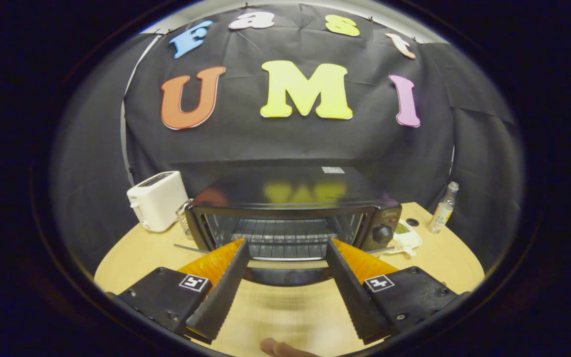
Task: Open the toaster oven, put the food inside, and close the toaster oven door.
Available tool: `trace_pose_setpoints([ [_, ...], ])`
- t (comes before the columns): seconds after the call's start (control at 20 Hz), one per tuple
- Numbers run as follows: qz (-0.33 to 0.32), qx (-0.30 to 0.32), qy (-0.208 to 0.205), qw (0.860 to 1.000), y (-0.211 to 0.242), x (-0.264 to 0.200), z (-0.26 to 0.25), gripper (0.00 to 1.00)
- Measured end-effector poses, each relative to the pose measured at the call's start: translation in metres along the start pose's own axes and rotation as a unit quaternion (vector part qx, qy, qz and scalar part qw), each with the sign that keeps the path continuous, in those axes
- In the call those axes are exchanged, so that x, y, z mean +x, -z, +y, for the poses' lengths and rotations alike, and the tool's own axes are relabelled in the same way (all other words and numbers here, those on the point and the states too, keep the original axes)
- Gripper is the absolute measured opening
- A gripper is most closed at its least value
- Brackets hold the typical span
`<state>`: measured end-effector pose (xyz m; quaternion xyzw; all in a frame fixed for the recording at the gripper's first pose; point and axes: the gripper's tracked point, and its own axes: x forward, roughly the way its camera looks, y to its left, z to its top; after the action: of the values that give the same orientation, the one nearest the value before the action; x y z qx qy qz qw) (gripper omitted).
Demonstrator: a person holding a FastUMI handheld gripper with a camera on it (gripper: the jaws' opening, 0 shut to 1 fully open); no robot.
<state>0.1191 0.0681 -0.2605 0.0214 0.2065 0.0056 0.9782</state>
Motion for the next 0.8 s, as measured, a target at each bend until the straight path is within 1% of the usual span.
trace_pose_setpoints([
  [0.2, 0.026, 0.007, -0.005, 1.0, 0.048, -0.019, -0.003, 0.99],
  [0.35, 0.081, 0.013, -0.003, 0.997, 0.095, -0.017, -0.008, 0.99],
  [0.45, 0.102, 0.026, -0.004, 0.994, 0.118, -0.009, -0.011, 0.99],
  [0.6, 0.127, 0.037, -0.011, 0.991, 0.137, 0.002, -0.015, 1.0],
  [0.8, 0.128, 0.012, -0.025, 0.991, 0.139, -0.004, -0.019, 1.0],
])
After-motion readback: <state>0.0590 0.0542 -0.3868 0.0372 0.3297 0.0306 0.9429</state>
